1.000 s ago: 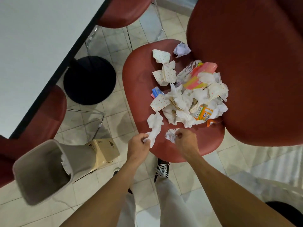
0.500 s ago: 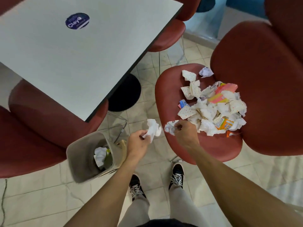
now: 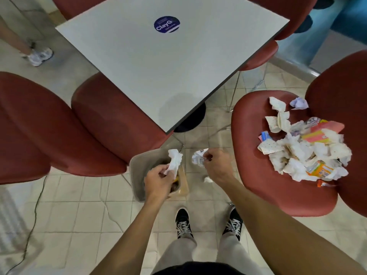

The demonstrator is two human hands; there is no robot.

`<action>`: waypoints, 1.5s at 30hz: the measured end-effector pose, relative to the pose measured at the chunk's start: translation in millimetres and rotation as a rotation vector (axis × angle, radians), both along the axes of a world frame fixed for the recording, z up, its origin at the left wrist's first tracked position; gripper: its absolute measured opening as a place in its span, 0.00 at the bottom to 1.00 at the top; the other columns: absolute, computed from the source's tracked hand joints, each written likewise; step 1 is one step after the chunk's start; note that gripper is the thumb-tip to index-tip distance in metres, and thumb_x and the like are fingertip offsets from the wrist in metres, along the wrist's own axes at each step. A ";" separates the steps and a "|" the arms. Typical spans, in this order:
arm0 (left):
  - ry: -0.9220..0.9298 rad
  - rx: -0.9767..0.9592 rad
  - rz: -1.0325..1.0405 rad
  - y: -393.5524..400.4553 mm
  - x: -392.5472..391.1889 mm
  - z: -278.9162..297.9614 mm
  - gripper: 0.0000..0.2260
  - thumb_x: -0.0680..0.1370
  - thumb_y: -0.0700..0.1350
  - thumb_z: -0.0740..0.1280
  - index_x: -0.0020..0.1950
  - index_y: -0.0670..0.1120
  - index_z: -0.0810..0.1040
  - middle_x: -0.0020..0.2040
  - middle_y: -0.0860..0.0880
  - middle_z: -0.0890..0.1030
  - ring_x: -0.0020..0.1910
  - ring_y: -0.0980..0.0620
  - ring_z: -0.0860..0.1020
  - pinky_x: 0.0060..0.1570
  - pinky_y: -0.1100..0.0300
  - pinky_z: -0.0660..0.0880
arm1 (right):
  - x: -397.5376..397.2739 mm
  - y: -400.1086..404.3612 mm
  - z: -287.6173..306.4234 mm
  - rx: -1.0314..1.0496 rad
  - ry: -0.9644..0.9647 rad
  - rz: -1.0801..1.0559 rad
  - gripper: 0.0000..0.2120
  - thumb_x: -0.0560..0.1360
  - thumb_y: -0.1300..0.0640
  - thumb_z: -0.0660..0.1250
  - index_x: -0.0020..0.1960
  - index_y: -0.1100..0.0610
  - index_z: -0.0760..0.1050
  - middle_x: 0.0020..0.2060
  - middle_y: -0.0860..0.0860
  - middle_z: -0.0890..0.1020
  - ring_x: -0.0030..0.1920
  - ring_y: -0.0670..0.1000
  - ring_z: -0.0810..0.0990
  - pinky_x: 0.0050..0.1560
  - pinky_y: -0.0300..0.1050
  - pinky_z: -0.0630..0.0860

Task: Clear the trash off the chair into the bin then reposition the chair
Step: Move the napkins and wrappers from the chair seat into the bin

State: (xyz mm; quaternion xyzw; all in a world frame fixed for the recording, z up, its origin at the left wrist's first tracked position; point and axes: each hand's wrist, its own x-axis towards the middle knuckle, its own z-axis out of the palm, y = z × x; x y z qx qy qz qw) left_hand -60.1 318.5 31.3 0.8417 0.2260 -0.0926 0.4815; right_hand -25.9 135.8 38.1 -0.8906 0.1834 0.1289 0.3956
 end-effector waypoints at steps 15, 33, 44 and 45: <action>0.085 0.045 0.145 84.8 -22.5 -38.5 0.08 0.72 0.40 0.71 0.50 0.46 0.83 0.43 0.50 0.83 0.43 0.53 0.80 0.46 0.62 0.74 | -2.4 116.9 -31.8 0.045 0.118 0.209 0.11 0.73 0.67 0.66 0.51 0.56 0.81 0.49 0.55 0.83 0.48 0.55 0.81 0.48 0.45 0.77; -0.007 0.087 -0.085 -18.0 -24.0 -66.2 0.06 0.76 0.38 0.67 0.49 0.48 0.80 0.43 0.49 0.81 0.41 0.58 0.78 0.42 0.66 0.74 | -22.1 -27.5 -62.8 0.139 0.225 0.066 0.19 0.73 0.66 0.63 0.62 0.54 0.77 0.59 0.52 0.80 0.56 0.52 0.79 0.56 0.40 0.75; 0.132 0.133 -0.396 -155.3 10.8 -155.6 0.11 0.75 0.41 0.68 0.57 0.49 0.78 0.51 0.54 0.77 0.44 0.60 0.76 0.42 0.68 0.70 | 6.6 -220.4 -107.2 -0.246 0.062 -0.034 0.22 0.68 0.68 0.62 0.61 0.57 0.75 0.58 0.53 0.76 0.56 0.57 0.77 0.53 0.51 0.76; 0.151 0.139 -0.403 -164.8 15.6 -171.5 0.12 0.75 0.41 0.68 0.58 0.50 0.78 0.52 0.55 0.76 0.45 0.60 0.76 0.43 0.67 0.70 | 13.2 -230.6 -119.9 -0.293 0.033 0.016 0.22 0.67 0.68 0.63 0.60 0.56 0.76 0.57 0.53 0.76 0.55 0.58 0.76 0.52 0.52 0.76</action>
